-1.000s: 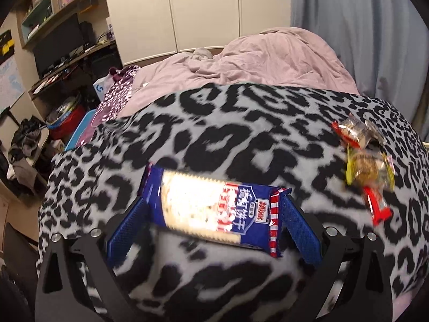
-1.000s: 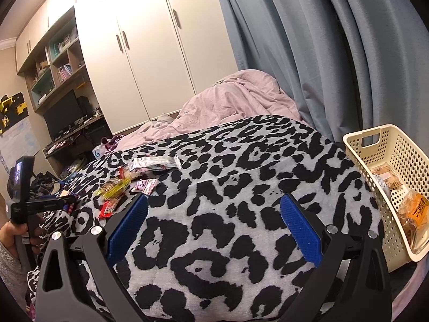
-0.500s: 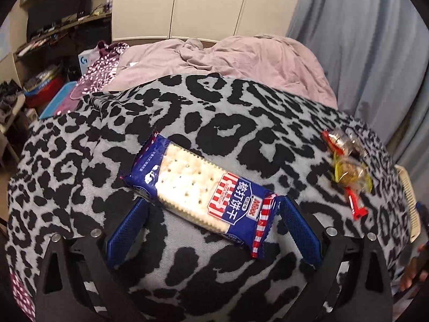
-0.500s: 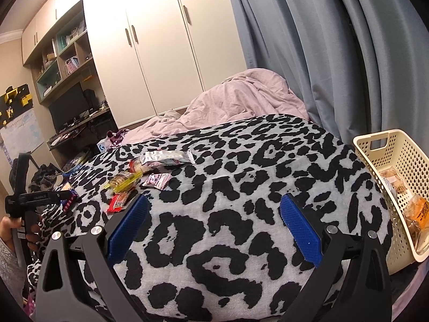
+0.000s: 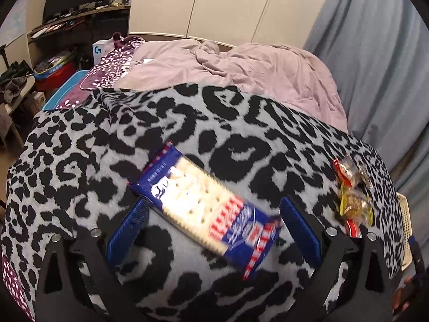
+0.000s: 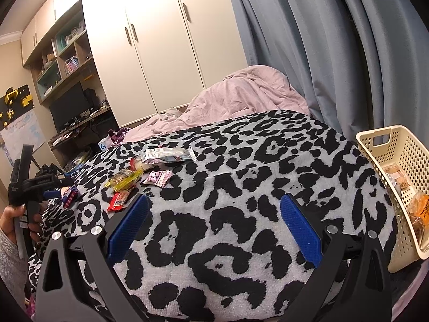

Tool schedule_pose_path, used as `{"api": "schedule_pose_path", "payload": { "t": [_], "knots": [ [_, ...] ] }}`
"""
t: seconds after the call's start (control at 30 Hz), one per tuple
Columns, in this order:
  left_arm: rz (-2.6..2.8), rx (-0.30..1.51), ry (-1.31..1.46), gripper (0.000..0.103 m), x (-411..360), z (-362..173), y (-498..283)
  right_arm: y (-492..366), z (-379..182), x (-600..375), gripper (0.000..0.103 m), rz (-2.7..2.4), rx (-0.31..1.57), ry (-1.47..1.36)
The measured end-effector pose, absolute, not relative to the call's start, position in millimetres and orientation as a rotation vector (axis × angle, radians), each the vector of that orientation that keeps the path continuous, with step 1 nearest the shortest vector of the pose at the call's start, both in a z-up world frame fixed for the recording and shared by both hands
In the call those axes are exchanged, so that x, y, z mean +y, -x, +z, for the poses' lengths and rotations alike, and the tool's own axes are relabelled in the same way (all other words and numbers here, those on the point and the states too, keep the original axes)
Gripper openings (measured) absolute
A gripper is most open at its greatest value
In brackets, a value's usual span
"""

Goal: Organize snacks
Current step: 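Grasp the blue soda-cracker packet with the left gripper and lift it, then grasp the yellow-wrapped biscuit bag with the right gripper and lift it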

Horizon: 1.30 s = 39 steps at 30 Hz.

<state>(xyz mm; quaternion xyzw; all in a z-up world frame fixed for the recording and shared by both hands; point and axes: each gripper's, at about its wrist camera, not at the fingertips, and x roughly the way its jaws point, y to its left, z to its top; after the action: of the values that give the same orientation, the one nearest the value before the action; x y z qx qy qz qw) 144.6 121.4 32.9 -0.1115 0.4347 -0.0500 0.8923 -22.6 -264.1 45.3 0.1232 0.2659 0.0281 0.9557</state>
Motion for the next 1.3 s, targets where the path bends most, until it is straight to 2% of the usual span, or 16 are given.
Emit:
{"api": "schedule_pose_path", "payload": {
  "t": [0.27,0.3,0.33,0.43,0.57,0.9,1.3],
  "knots": [
    [-0.062,0.897,0.181,0.098,110,33,-164,23,44,-269,0.100,0.055,0.534,-0.260],
    [-0.054,0.894,0.169,0.095,108,33,-165,23,44,-269,0.100,0.055,0.535,-0.260],
    [-0.040,0.889,0.151,0.086,105,32,-165,23,44,-269,0.100,0.054,0.535,-0.260],
    [-0.033,0.889,0.119,0.067,101,30,-164,24,44,-270,0.100,0.050,0.535,-0.260],
    [-0.021,0.878,0.096,0.050,101,28,-154,23,43,-270,0.100,0.053,0.540,-0.261],
    [-0.059,0.838,0.098,0.045,103,29,-128,-4,53,-228,0.100,0.184,0.580,-0.214],
    [-0.152,0.750,0.146,0.045,100,55,-105,-87,52,-149,0.100,0.418,0.719,-0.148]
  ]
}}
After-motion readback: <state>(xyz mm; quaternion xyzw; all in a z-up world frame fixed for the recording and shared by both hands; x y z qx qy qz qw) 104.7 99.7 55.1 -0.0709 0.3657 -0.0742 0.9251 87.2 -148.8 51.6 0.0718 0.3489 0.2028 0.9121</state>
